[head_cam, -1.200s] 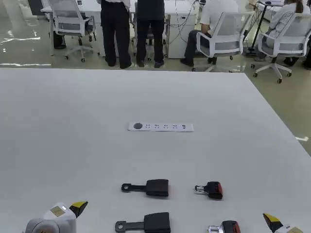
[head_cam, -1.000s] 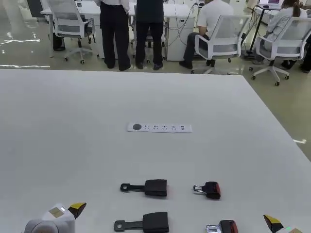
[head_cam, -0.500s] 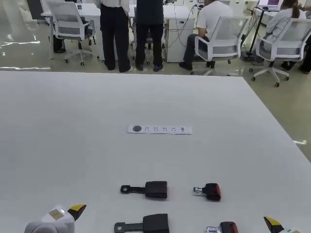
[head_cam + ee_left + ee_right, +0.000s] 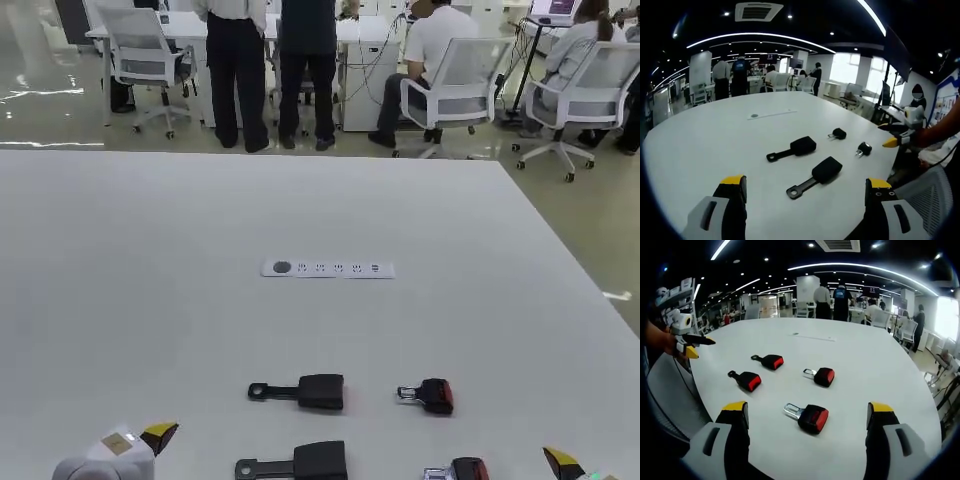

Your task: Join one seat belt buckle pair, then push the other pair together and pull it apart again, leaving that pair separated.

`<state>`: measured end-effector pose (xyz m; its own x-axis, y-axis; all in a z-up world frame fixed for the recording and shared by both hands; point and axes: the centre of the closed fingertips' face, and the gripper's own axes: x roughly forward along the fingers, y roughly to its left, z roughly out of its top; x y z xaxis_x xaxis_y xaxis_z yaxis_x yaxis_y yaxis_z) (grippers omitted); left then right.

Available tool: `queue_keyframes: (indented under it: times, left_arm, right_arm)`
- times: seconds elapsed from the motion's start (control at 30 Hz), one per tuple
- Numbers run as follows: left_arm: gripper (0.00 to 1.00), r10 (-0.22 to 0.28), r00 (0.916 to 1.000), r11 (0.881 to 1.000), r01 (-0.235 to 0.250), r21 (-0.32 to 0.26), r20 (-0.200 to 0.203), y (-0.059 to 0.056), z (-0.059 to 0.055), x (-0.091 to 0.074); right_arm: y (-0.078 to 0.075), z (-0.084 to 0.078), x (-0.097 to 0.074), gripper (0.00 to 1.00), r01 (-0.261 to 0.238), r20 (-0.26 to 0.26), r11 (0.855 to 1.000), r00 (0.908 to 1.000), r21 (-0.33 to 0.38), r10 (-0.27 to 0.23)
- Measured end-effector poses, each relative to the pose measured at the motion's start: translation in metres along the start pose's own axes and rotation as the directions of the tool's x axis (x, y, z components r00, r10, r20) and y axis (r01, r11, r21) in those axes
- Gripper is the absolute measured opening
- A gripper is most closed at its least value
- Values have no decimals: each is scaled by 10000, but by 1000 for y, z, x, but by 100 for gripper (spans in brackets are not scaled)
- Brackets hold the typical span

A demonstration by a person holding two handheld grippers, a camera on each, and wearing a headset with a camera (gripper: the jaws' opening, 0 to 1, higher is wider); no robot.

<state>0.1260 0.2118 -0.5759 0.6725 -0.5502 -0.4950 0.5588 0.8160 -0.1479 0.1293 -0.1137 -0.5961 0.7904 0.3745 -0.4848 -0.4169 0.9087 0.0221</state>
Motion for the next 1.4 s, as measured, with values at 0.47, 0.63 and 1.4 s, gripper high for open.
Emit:
queue_keyframes:
  times: [0.47,0.63,1.4]
  left_arm:
    - [100,-25,10000,10000,25,19,-19,-5,-2,-3]
    - [100,9,10000,10000,-9,26,25,-6,0,-4]
    - [100,-34,10000,10000,34,16,-3,-2,-3,-1]
  right_arm:
    - [0,0,-5,98,27,-17,10000,10000,-5,-27]
    - [1,0,-5,98,10,-17,10000,10000,-23,-10]
    - [-2,-1,-2,97,22,-39,10000,10000,2,-22]
